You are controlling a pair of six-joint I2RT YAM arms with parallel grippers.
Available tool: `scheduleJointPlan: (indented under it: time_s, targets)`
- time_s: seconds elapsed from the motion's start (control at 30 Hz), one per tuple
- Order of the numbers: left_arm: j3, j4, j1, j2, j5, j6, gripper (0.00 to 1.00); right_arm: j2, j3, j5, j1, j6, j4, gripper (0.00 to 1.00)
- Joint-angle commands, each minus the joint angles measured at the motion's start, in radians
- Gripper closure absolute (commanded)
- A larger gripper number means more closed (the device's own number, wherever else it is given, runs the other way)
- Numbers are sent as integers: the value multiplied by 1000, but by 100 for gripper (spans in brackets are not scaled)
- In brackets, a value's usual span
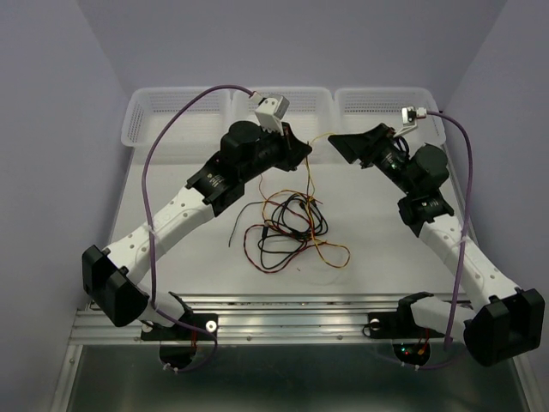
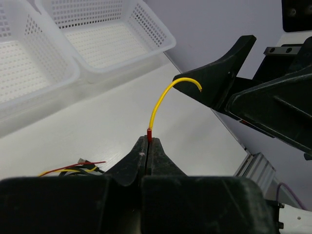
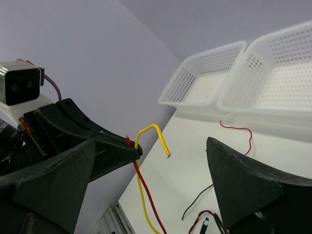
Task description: Untangle the cables
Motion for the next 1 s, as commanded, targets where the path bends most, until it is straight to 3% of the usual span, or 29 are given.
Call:
scheduleJointPlan:
  time_s: [0.0, 0.23, 0.33, 0.4, 0.5, 0.83, 0.97]
  targets:
    - [-32, 103, -5, -22, -10, -40, 100, -20, -25, 46, 6, 36, 36, 0]
    - [-35, 125, -7, -6, 13, -68, 100, 32, -25, 26, 26, 79, 127, 0]
    - [-39, 136, -8, -5, 21, -79, 100, 54, -21, 28, 35, 86, 135, 7]
    - [-45, 148, -8, -3, 35, -85, 100, 61, -24, 41, 46, 92, 145, 20]
    - [-45, 153, -10, 4, 45, -88, 100, 74, -22, 47, 55, 101, 167, 28]
    - [-58, 162, -16, 9, 64, -94, 100, 107, -7, 75, 64, 128, 205, 27]
    - [-65, 171, -19, 8, 81, -97, 100, 132, 1, 72, 64, 136, 222, 42]
